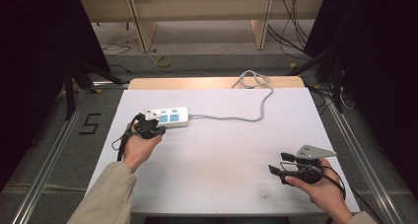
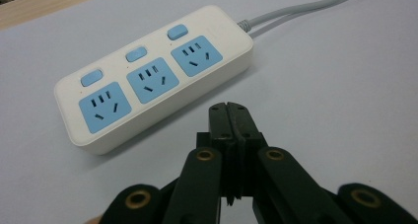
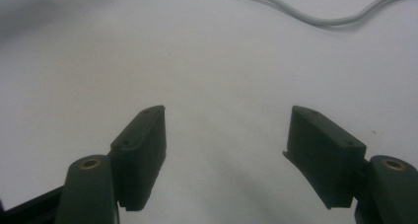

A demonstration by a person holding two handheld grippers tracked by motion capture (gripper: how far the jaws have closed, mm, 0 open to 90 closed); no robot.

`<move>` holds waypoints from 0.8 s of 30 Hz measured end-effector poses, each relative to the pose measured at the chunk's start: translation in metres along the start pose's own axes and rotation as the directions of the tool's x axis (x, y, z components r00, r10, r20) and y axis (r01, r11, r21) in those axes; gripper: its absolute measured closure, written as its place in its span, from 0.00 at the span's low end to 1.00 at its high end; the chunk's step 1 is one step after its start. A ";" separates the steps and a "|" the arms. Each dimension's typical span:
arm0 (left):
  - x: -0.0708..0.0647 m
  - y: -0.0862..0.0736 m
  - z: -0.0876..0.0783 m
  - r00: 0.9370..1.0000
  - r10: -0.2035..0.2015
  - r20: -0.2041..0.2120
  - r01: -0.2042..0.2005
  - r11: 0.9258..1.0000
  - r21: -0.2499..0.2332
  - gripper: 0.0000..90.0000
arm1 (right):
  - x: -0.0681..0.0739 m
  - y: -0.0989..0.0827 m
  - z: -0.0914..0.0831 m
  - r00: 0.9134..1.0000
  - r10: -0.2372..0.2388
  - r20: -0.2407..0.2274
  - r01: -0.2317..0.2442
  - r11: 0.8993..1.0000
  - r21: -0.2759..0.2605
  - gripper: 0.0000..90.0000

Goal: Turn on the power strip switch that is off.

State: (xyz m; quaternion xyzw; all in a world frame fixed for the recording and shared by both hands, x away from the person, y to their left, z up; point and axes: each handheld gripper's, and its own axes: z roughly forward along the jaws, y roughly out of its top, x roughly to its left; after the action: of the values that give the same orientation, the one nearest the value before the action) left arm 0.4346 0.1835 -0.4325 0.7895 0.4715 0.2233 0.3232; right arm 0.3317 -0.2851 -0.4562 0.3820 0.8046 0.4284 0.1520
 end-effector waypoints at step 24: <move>0.003 0.014 0.012 1.000 0.013 -0.009 -0.013 1.000 -0.002 1.00 | 0.001 -0.006 -0.007 1.000 0.012 0.021 -0.012 1.000 0.001 0.35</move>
State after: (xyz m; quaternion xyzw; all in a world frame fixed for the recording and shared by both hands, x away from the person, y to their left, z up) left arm 0.4521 0.1782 -0.4308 0.7911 0.4676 0.2297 0.3206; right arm 0.3241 -0.2911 -0.4567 0.3913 0.8009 0.4250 0.1576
